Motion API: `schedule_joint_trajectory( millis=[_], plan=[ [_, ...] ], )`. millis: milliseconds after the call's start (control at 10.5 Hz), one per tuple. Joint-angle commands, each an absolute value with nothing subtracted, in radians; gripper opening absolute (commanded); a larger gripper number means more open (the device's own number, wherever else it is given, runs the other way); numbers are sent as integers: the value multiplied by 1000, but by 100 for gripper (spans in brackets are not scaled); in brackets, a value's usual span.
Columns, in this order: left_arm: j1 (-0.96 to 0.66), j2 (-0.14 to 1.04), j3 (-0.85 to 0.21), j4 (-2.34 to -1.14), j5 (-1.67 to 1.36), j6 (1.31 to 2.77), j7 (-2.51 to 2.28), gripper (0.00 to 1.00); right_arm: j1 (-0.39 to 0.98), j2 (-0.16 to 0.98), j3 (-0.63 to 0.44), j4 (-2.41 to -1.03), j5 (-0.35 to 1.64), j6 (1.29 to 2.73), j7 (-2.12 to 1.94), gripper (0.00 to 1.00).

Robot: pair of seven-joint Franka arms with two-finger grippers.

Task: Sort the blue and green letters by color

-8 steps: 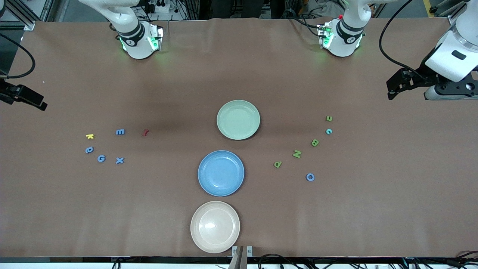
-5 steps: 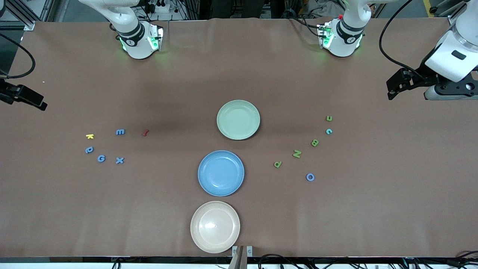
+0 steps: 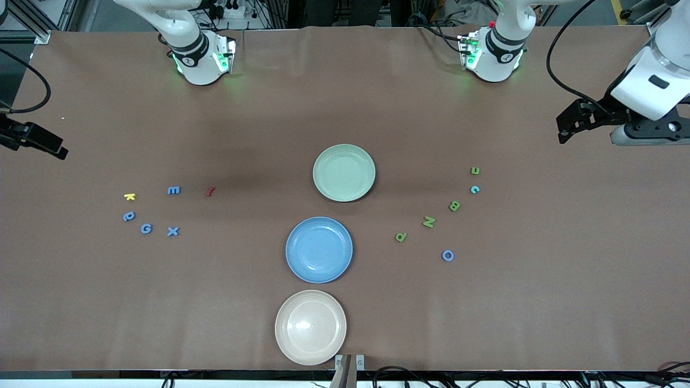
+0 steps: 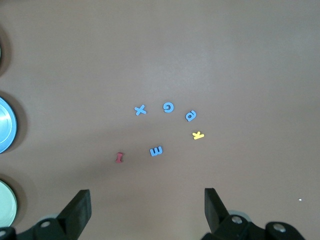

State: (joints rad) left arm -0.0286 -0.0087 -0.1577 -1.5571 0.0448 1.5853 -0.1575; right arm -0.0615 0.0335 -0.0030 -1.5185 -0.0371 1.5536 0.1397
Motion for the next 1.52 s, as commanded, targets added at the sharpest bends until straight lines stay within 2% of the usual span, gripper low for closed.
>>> schedule_joint_trajectory(
  millis=[0, 190, 380, 570, 665, 950, 1234, 1424],
  plan=[
    [-22, 17, -156, -1653, 26, 1673, -132, 100, -67, 44, -5, -1506, -40, 1546, 126, 100],
    [-11, 29, -158, -1764, 0, 1788, -132, 100, -63, 51, -5, -1508, -38, 1543, 132, 100],
    [-23, 70, -172, -1822, -11, 1856, -130, 100, -51, 58, -3, -1512, -31, 1543, 124, 100],
    [-46, 119, -216, -1879, -2, 1952, -106, 91, -28, 61, -2, -1517, -31, 1543, 108, 100],
    [-43, 135, -219, -1919, -2, 2027, -27, 90, -28, 63, -2, -1519, -29, 1542, 54, 100],
    [-51, 225, -222, -1950, 0, 2129, 113, 85, -41, 69, -8, -1531, -23, 1542, 40, 100],
    [-52, 262, -236, -2072, 2, 2330, 204, 82, -48, 71, -8, -1583, -21, 1572, 51, 100],
    [-58, 268, -255, -2127, 29, 2402, 221, 69, -63, 72, -8, -1585, -21, 1577, 34, 100]
  ],
)
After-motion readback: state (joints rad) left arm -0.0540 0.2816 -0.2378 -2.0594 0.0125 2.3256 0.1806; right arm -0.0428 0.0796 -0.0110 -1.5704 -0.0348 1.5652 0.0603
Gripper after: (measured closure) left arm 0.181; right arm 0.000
